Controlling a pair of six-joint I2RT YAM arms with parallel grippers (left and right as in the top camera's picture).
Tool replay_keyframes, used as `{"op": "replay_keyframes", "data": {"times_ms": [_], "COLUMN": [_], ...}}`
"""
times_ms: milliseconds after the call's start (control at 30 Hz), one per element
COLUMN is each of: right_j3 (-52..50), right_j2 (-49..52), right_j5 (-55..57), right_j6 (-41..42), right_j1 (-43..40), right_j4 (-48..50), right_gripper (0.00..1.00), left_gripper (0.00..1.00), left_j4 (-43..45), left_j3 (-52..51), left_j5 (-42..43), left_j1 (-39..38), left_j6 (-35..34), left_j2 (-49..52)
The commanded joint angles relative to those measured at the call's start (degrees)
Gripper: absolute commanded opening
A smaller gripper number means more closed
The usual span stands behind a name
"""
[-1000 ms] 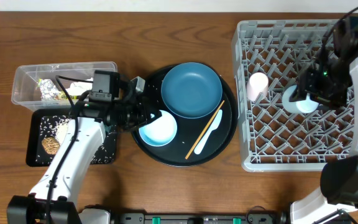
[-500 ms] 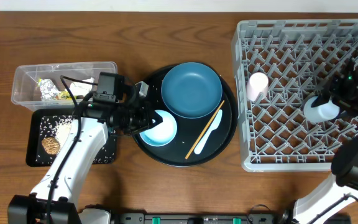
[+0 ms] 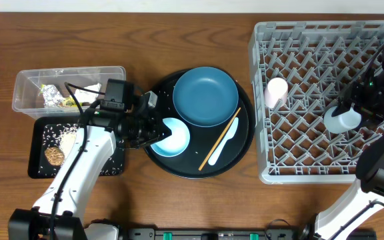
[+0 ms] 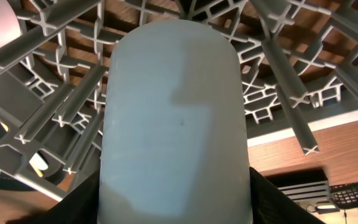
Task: Sort waste into correct bins and load items into the dishwasher rack
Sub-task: 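Lower the light blue cup into the rack's right side and release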
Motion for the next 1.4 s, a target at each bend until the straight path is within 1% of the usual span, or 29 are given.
{"op": "replay_keyframes", "data": {"times_ms": [0,433,600,700,733,767,800,833,867,900,933,967,1000,1067,1167,1267,1367], "right_j3": [-0.15,-3.89,-5.09,-5.64,-5.7,-5.75,-5.75,-5.75,-5.75,-5.75,-5.73,-5.73,-5.73,-5.66,-5.53,-4.96,-3.93], "right_j2": [0.76,0.98,1.01,1.01,1.01,1.01,1.01,1.01,1.01,1.01,0.98,0.98,0.96,0.96,0.96,0.96,0.72], "right_j5": [0.66,1.84,1.84,1.84,1.9,1.86,1.86,1.84,1.86,1.86,1.86,1.86,1.84,1.84,1.33,1.2,1.14], "right_j6": [-0.85,-0.81,-0.79,-0.79,-0.81,-0.81,-0.81,-0.81,-0.81,-0.83,-0.85,-0.9,-1.05,-1.03,-1.03,-1.05,-1.07], "right_j1": [-0.22,-0.44,-0.35,-0.15,-0.17,-0.15,-0.07,-0.02,0.09,0.13,0.17,0.17,0.17,0.15,0.04,0.09,0.28], "right_j4": [0.57,4.11,6.14,7.1,7.65,8.04,8.39,8.72,8.94,9.11,9.11,9.01,8.5,7.48,7.34,7.37,6.99], "right_gripper": [0.04,0.05,0.09,0.1,0.11,0.14,0.18,0.25,0.34,0.45,0.5,0.55,0.6,0.68,0.74,0.87,0.88], "left_gripper": [0.11,0.11,0.11,0.12,0.13,0.17,0.17,0.22,0.24,0.27,0.33,0.41,0.47,0.53,0.54,0.54,0.54], "left_j4": [-0.22,-0.17,-0.2,-0.17,-0.17,-0.15,-0.15,-0.15,-0.15,-0.15,-0.17,-0.17,-0.2,-0.2,-0.17,-0.13,0.7], "left_j3": [0.46,0.48,0.46,0.48,0.46,0.48,0.46,0.48,0.48,0.48,0.48,0.46,0.48,0.46,0.48,0.48,0.5], "left_j5": [-0.7,-0.7,-0.7,-0.7,-0.7,-0.68,-0.7,-0.7,-0.68,-0.68,-0.68,-0.68,-0.68,-0.66,-0.66,-0.68,-0.68], "left_j1": [-0.13,-0.13,-0.13,-0.13,-0.13,-0.13,-0.13,-0.13,-0.11,-0.11,-0.13,-0.13,-0.13,-0.13,-0.13,-0.11,-0.11], "left_j6": [1.38,1.38,1.38,1.38,1.38,1.38,1.38,1.38,1.38,1.38,1.38,1.38,1.38,1.36,1.36,1.36,1.36], "left_j2": [0.0,0.0,0.0,0.0,0.0,0.0,0.0,0.0,0.0,0.0,0.0,0.0,0.0,0.0,0.0,0.0,-0.17]}}
